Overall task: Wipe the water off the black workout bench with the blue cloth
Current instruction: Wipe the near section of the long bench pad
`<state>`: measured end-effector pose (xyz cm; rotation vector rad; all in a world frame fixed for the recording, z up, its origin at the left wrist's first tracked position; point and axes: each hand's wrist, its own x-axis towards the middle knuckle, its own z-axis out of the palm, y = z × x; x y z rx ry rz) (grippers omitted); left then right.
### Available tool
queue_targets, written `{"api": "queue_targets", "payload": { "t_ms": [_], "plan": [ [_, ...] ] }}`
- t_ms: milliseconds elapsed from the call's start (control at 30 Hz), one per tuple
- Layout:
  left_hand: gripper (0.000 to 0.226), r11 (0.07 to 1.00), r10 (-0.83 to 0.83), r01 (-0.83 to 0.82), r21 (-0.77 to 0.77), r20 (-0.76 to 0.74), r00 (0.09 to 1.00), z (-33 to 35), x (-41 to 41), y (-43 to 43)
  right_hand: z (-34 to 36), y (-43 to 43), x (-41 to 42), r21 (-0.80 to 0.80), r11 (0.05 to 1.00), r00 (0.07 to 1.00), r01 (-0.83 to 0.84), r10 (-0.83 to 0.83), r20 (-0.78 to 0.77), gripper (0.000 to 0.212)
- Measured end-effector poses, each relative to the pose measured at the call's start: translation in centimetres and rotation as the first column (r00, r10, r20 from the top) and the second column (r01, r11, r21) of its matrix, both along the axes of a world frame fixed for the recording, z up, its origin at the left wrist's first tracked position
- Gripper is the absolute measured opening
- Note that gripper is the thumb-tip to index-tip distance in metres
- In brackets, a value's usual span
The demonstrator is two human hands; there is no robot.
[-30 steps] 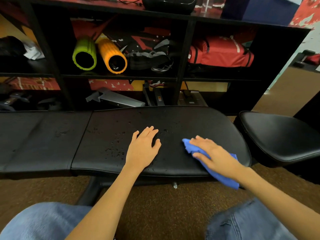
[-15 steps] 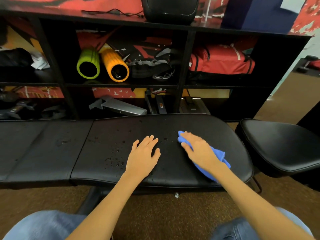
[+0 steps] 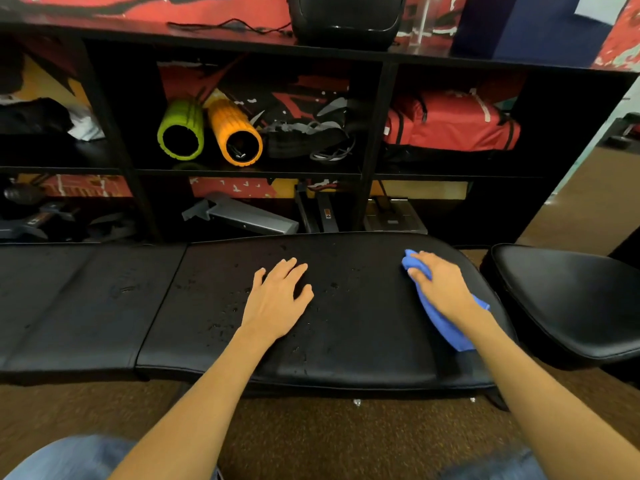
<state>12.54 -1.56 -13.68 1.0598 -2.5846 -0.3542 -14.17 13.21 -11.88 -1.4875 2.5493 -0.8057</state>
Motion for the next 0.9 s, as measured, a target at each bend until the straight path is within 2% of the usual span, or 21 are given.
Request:
{"api": "queue_targets", "payload": {
  "t_ms": [100, 167, 267, 400, 533, 600, 700, 900],
  "plan": [
    [0.051, 1.0, 0.006, -0.006, -0.017, -0.012, 1.0, -0.1, -0.3, -0.2, 0.0, -3.5, -0.6, 0.005, 0.992, 0.99, 0.127, -0.127, 0.066, 0.03],
    [0.051, 1.0, 0.009, -0.01, -0.022, -0.018, 1.0, -0.2, -0.2, -0.3, 0.1, -5.3, 0.7, -0.019, 0.99, 0.987, 0.143, -0.141, 0.072, 0.03],
    [0.05, 1.0, 0.014, -0.015, -0.021, -0.025, 1.0, -0.3, 0.0, -0.4, 0.6, -5.9, 3.6, -0.068, 0.997, 0.996, 0.029, -0.023, 0.084, 0.021],
    [0.051, 1.0, 0.013, -0.013, -0.012, -0.028, 1.0, -0.4, 0.1, -0.4, 0.7, -3.6, 6.1, -0.028, 0.983, 0.981, -0.18, 0.182, 0.071, 0.016],
    [0.051, 1.0, 0.006, -0.006, -0.005, -0.035, 0.999, -0.2, 0.2, -0.5, 1.2, -0.4, 5.2, 0.0, 0.967, 0.961, -0.254, 0.252, 0.112, 0.031],
    [0.051, 1.0, 0.013, -0.014, -0.007, -0.044, 0.999, -0.2, 0.1, -0.6, 1.5, 0.3, 3.4, -0.001, 0.972, 0.966, -0.236, 0.234, 0.108, 0.036],
    [0.05, 1.0, 0.023, -0.023, -0.005, -0.056, 0.998, -0.4, 0.1, -0.6, 1.7, -0.7, 1.0, 0.011, 0.988, 0.987, -0.155, 0.154, 0.055, 0.029],
    [0.05, 0.999, 0.034, -0.036, -0.023, -0.055, 0.998, -0.9, -0.1, -0.6, 0.7, -7.3, -1.6, -0.005, 1.0, 1.0, 0.022, -0.022, 0.019, 0.025]
  ]
}}
